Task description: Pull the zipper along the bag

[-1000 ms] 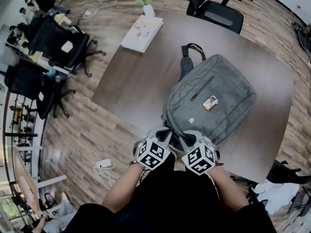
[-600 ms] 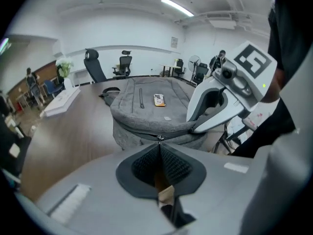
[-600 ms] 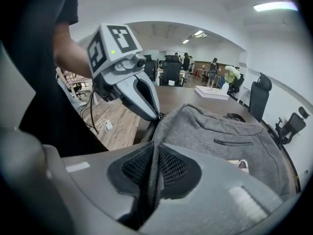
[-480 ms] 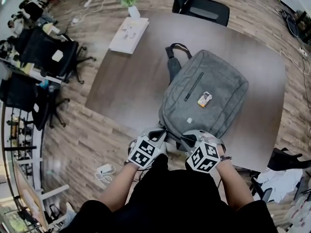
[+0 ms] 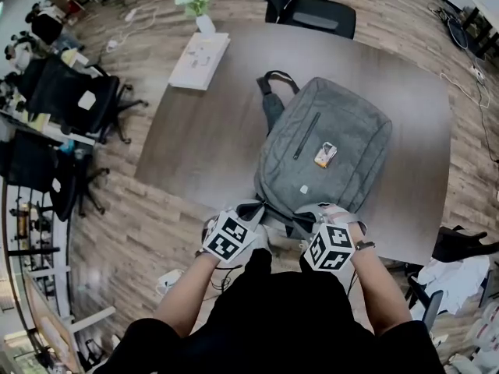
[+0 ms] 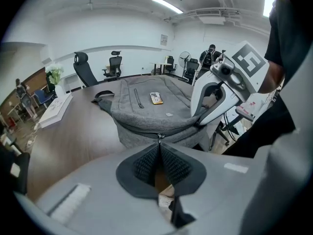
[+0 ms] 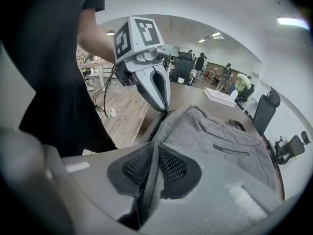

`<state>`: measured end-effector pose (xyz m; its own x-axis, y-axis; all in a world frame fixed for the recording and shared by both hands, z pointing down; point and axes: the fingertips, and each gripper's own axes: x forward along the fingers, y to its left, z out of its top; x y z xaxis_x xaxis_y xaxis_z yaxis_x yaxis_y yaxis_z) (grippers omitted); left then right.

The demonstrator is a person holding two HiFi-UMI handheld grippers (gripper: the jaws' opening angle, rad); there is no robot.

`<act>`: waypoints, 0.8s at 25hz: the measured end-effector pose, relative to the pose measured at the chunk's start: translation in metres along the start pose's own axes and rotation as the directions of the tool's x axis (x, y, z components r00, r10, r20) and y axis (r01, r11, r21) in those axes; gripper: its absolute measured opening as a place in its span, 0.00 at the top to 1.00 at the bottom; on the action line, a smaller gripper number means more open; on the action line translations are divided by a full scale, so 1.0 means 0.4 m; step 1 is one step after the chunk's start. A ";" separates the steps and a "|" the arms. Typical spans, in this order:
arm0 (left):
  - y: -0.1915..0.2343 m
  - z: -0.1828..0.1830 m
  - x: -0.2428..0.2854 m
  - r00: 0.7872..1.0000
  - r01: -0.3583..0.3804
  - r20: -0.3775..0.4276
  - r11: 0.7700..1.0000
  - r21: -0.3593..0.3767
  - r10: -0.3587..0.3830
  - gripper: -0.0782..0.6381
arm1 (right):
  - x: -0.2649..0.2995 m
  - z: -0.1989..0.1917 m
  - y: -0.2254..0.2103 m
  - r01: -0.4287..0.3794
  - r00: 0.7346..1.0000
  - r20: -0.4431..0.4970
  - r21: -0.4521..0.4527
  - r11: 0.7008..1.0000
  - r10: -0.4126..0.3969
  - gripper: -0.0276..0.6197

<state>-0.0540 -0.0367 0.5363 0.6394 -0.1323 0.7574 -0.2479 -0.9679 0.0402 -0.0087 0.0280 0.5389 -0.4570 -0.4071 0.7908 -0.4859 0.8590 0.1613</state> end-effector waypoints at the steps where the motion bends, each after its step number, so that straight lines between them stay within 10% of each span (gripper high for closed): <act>1: 0.001 0.003 -0.002 1.000 -0.009 -0.003 1.000 0.020 0.009 0.85 | -0.002 0.001 -0.001 0.004 1.000 0.007 0.020 1.000 -0.004 0.90; 10: -0.016 0.002 0.000 0.998 -0.019 -0.062 0.983 0.184 0.031 0.85 | 0.001 -0.010 -0.009 0.076 0.996 0.020 0.184 0.980 -0.081 0.90; 20: 0.090 0.001 0.005 0.984 -0.031 -0.151 0.934 0.355 0.090 0.85 | 0.006 -0.002 0.010 0.127 0.990 -0.059 0.016 0.992 -0.126 0.91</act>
<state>-0.0614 -0.0719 0.5388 0.4975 -0.1850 0.8475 0.0073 -0.9761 -0.2174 -0.0112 0.0308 0.5420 -0.3473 -0.4930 0.7977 -0.5518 0.7953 0.2513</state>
